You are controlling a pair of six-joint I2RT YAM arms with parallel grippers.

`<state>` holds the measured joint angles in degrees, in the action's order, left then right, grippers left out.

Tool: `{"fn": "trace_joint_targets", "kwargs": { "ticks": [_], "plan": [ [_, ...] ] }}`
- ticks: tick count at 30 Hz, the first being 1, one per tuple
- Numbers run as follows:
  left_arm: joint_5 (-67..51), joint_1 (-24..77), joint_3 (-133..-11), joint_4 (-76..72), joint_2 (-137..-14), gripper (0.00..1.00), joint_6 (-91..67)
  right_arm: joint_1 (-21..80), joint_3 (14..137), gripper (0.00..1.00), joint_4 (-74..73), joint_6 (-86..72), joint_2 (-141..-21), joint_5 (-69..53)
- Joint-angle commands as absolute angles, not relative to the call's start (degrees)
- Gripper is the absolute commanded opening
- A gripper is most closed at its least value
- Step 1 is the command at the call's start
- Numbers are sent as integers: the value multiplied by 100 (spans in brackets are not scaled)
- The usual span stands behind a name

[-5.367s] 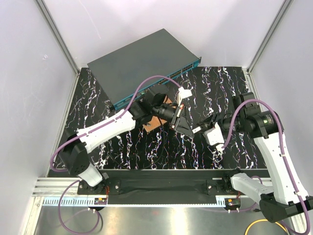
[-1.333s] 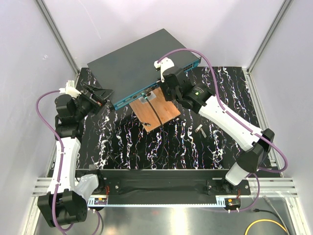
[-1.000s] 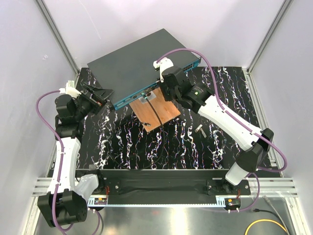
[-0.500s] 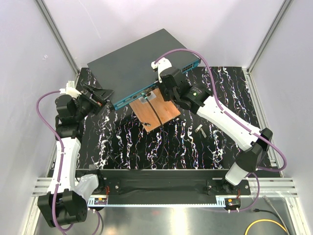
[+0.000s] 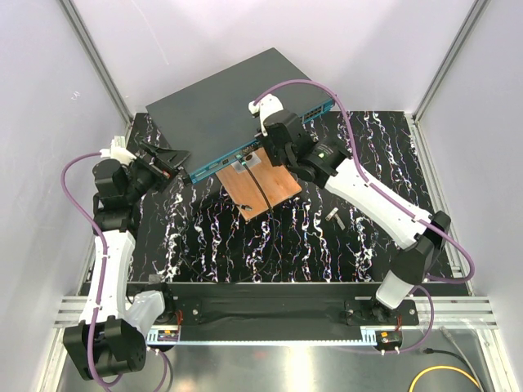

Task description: Insert the plug into the switch port

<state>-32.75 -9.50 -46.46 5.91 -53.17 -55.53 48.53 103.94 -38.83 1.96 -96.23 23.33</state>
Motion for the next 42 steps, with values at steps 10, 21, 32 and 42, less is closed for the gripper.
{"fn": "trace_joint_targets", "kwargs": {
  "ticks": [10, 21, 32, 42],
  "plan": [
    [-3278, -932, -4676, 237, -5229, 99, -5555, 4939, 10854, 0, -3006, 413, -9888, 2268],
    [-3296, -932, -4685, 211, -5309, 99, -5590, 4939, 10082, 0, -1487, 773, -9598, 2013],
    [-3296, -932, -4684, 228, -5326, 99, -5581, 4834, 9861, 19, -1028, 1178, -9589, 1705],
    [-3313, -932, -4729, 272, -5318, 99, -5563, 4729, 9510, 55, -2301, 1011, -8913, 1336]
  ]
}}
